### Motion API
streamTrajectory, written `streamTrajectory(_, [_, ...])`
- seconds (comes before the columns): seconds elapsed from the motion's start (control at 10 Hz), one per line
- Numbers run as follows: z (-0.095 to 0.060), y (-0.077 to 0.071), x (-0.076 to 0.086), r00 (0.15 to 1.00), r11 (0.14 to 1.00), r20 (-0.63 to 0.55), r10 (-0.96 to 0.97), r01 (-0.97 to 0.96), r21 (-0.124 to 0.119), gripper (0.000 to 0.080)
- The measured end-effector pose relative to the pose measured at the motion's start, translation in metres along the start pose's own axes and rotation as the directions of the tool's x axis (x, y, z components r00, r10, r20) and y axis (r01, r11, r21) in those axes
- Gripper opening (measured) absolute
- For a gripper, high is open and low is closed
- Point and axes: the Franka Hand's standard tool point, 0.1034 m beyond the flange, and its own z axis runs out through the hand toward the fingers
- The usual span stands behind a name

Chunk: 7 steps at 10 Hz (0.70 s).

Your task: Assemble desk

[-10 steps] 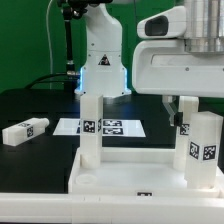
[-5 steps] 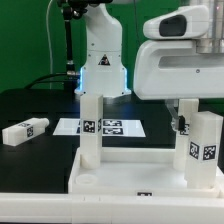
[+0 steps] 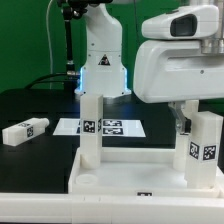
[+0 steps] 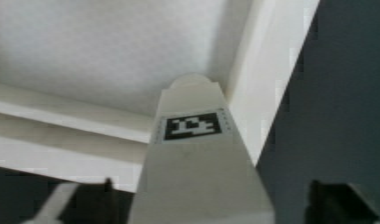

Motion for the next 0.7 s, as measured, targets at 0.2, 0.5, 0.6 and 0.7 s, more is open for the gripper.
streamTrajectory(0.2, [0.0,0.0008,0.0,1.0,1.0,0.0,0.001,-0.001,-0.001,0.0288])
streamTrajectory(0.5, [0.0,0.0008,0.0,0.999,0.999,0.0,0.033,-0.033,0.0,0.0288])
streamTrajectory(0.6, [0.0,0.0009,0.0,0.988,0.988,0.0,0.156,-0.156,0.001,0.0288])
streamTrajectory(0.7, [0.0003,0.0022,0.0002,0.973,0.973,-0.002,0.23,-0.23,0.012,0.0288])
